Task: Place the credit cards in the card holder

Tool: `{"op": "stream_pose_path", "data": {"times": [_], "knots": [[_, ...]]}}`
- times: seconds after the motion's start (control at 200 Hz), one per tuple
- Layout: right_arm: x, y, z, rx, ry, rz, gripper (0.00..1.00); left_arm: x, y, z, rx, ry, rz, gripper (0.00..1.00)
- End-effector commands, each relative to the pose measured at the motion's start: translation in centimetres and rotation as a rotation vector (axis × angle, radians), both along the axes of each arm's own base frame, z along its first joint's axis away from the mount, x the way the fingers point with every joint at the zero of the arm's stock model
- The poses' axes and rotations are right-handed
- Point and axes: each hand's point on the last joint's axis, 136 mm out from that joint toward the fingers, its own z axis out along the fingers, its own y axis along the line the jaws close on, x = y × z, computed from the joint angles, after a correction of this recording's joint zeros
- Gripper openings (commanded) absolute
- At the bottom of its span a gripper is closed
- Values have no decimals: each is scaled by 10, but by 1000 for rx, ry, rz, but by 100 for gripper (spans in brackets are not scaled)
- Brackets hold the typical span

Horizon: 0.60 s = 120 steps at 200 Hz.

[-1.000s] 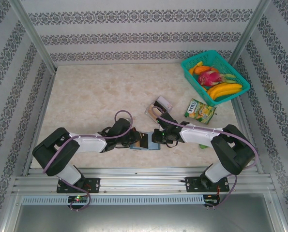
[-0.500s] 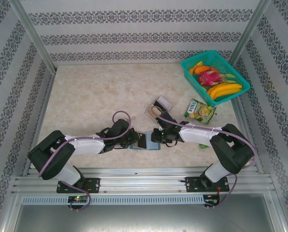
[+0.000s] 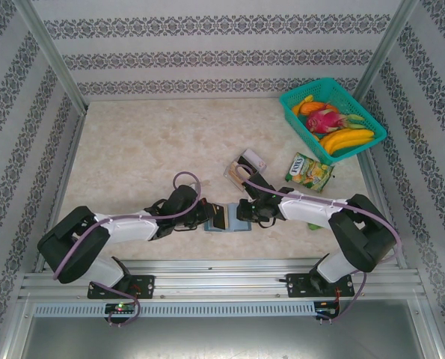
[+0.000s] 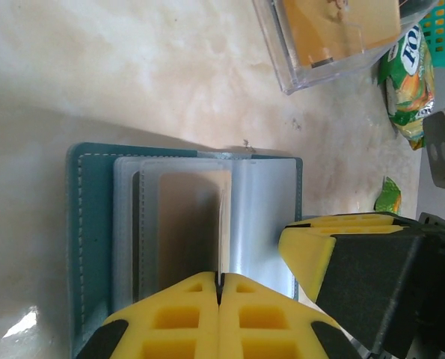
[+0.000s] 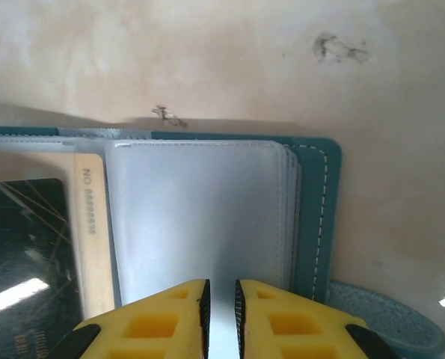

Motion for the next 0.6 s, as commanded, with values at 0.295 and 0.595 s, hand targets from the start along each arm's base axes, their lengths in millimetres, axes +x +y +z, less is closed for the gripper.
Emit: {"op": "stream_pose_path", "data": {"times": [0.295,0.595], "knots": [[5,-5,10,-30,-26,3,20,5,-28,21,-91,-91,-102,0],[2,-7,4,-38,-14,3,20,8,-28,-1,-62,-43,-79,0]]}}
